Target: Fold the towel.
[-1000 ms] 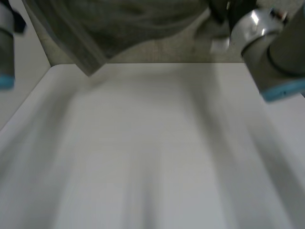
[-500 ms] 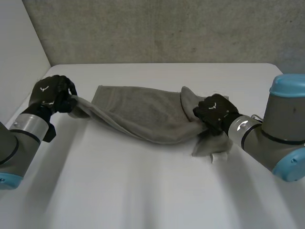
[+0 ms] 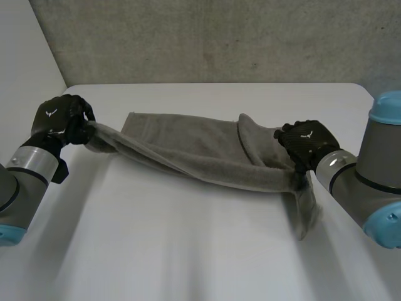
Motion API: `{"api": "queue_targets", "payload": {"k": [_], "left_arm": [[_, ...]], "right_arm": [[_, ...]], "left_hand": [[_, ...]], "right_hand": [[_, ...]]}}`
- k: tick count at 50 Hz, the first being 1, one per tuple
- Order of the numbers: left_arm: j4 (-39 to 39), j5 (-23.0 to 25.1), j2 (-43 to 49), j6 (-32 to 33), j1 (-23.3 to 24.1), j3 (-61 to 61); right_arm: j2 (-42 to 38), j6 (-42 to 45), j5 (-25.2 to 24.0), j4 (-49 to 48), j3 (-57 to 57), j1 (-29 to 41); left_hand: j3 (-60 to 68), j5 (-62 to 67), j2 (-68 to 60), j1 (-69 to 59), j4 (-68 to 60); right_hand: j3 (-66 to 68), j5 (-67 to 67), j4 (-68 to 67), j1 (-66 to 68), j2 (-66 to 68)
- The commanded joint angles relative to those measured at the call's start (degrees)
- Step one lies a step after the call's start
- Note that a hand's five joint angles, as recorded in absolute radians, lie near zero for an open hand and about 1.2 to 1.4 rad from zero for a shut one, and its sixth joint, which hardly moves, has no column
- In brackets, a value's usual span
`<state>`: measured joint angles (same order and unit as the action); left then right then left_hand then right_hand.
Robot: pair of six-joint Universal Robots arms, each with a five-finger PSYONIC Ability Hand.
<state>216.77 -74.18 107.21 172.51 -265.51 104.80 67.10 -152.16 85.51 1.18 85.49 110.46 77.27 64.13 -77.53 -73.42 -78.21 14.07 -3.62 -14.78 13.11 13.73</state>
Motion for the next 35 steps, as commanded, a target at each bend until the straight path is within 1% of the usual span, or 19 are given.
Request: {"api": "queue_targets", "payload": {"k": [1, 2, 4, 5, 6, 7, 9, 11, 18, 22, 29, 33, 35], "left_arm": [[0.05, 0.0, 0.1, -0.07, -0.8, 0.14], [0.05, 0.0, 0.1, -0.07, -0.8, 0.22], [0.05, 0.0, 0.1, -0.07, -0.8, 0.31], [0.05, 0.09, 0.1, -0.07, -0.8, 0.4], [0.05, 0.09, 0.1, -0.16, -0.8, 0.4], [0.05, 0.09, 0.1, -0.16, -0.8, 0.4], [0.05, 0.09, 0.02, -0.07, -0.8, 0.58], [0.05, 0.09, 0.02, -0.07, -0.8, 0.84], [0.05, 0.18, 0.1, -0.07, -0.71, 1.37], [0.05, 0.18, 0.1, -0.07, -0.71, 1.63], [0.05, 0.18, -0.07, -0.07, -0.62, 2.07], [0.05, 0.18, -0.07, 0.02, -0.62, 2.07], [0.05, 0.18, -0.07, -0.07, -0.62, 2.16]], "right_arm": [[-0.2, 9.49, 1.67, -0.48, -0.15, -3.04], [-0.21, 9.51, 1.68, -0.48, -0.15, -3.05], [-0.3, 13.98, 3.51, -0.57, 0.11, -6.12], [-0.3, 14.0, 3.52, -0.57, 0.11, -6.13], [-0.3, 15.04, 4.74, -0.83, 0.38, -6.65], [-0.3, 15.05, 4.75, -0.83, 0.38, -6.66], [-0.04, 14.88, 6.59, -1.44, 0.29, -6.57], [0.22, 14.7, 6.86, -1.8, 0.38, -6.66], [2.25, 13.3, 6.51, -1.63, 0.03, -6.48], [1.72, 12.68, 6.51, -1.45, 0.38, -6.57], [2.42, 10.05, 5.81, -1.27, 4.15, -6.57], [4.97, 7.05, 4.4, -0.75, 6.62, -5.69], [8.65, 3.38, 2.3, 1.18, 9.94, -5.08]], "left_hand": [[2.73, 5.87, -2.47, -6.58, -1.79], [2.73, 5.87, -2.47, -6.58, -1.79], [2.73, 5.87, -2.47, -6.58, -1.79], [2.73, 5.87, -2.47, -6.58, -1.79], [2.73, 5.87, -2.47, -6.58, -1.79], [2.73, 5.87, -2.47, -6.58, -1.79], [2.73, 5.87, -2.47, -6.58, -1.79], [2.73, 5.87, -2.47, -6.58, -1.79], [2.73, 5.87, -2.47, -6.58, -1.79], [2.73, 5.87, -2.47, -6.58, -1.79], [2.73, 5.87, -2.47, -6.58, -1.79], [2.73, 5.87, -2.47, -6.58, -1.79], [2.73, 5.87, -2.47, -6.58, -1.79]], "right_hand": [[-4.07, 3.62, 4.78, -3.11, -3.73], [-4.07, 3.62, 4.78, -3.11, -3.73], [-4.07, 3.62, 4.78, -3.11, -3.73], [-4.07, 3.62, 4.78, -3.11, -3.73], [-4.07, 3.62, 4.78, -3.11, -3.73], [-4.07, 3.62, 4.78, -3.11, -3.73], [-4.07, 3.62, 4.78, -3.11, -3.73], [-4.07, 3.62, 4.78, -3.11, -3.73], [-4.07, 3.62, 4.78, -3.11, -3.73], [-4.07, 3.62, 4.78, -3.11, -3.73], [-3.33, 2.88, 4.04, -2.36, -2.99], [-3.14, 2.69, 3.86, -2.18, -2.81], [-2.98, 2.53, 3.69, -2.01, -2.64]]}}
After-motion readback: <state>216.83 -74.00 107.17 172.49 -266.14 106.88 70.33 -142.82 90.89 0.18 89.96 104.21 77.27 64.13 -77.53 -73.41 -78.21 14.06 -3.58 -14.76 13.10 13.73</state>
